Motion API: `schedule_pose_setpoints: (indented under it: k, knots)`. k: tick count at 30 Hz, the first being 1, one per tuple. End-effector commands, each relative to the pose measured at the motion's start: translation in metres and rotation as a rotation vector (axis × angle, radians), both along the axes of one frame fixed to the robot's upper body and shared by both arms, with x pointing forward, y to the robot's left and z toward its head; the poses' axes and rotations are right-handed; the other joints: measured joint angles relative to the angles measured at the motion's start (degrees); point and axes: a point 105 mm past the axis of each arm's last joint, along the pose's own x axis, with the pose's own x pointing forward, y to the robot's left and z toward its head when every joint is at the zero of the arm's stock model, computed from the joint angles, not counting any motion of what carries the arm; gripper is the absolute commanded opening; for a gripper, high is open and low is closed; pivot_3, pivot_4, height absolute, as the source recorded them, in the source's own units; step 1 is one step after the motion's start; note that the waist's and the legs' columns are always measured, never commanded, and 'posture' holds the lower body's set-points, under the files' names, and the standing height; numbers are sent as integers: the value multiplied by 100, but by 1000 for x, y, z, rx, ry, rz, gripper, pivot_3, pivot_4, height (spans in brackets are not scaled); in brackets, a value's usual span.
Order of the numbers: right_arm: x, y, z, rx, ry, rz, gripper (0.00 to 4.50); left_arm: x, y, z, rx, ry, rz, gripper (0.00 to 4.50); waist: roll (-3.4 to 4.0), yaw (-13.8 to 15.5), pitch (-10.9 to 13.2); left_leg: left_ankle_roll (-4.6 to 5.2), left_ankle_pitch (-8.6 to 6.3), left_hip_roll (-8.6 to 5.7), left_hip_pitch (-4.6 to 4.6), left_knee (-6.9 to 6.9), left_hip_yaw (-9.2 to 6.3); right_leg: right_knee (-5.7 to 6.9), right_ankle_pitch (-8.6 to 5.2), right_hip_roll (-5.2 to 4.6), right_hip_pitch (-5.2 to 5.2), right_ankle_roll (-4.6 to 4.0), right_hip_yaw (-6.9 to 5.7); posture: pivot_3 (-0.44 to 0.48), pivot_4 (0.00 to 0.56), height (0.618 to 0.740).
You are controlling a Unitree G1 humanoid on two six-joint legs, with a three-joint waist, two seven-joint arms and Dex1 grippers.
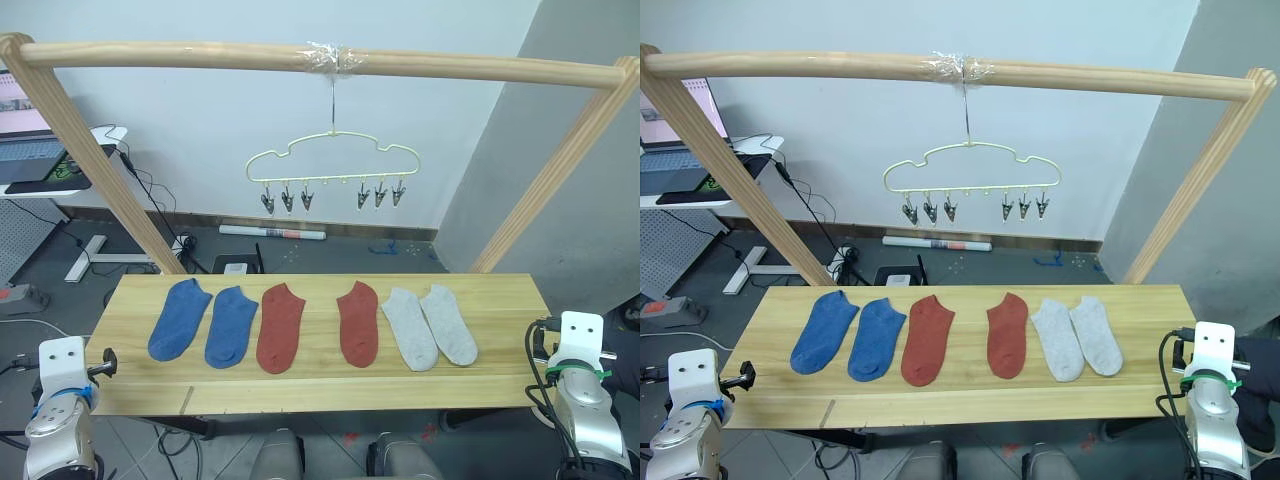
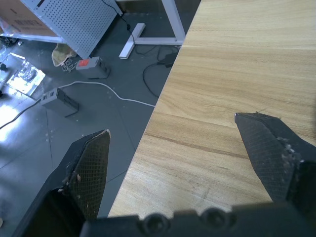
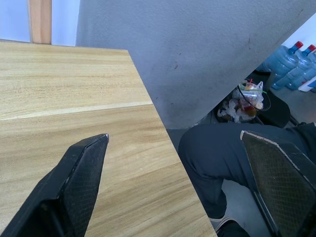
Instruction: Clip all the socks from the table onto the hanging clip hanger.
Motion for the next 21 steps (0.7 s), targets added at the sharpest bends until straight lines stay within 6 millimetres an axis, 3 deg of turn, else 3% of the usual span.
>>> schedule_pose_setpoints:
  k: [1, 17, 21]
  knots:
    - [5, -3, 13, -33, -41, 5, 4500, 2, 9, 15, 53, -19, 3, 4488, -1, -1, 0, 0, 0, 0, 0, 0, 0, 0, 0, 0, 0, 0, 0, 110, 96, 740]
    - [12, 6, 20, -49, -57, 58, 4500, 9, 5, 32, 40, -104, -45, 4488, -1, -1, -2, 0, 1, 1, 4, 4, 1, 14, 0, 4, -1, 0, 4, 113, 107, 740]
    - [12, 14, 24, -54, -69, 115, 4500, 16, -7, 52, 39, -192, -120, 4488, 1, -3, 2, 0, 0, 4, 3, 4, 0, 13, 0, 4, -2, 0, 7, 104, 124, 740]
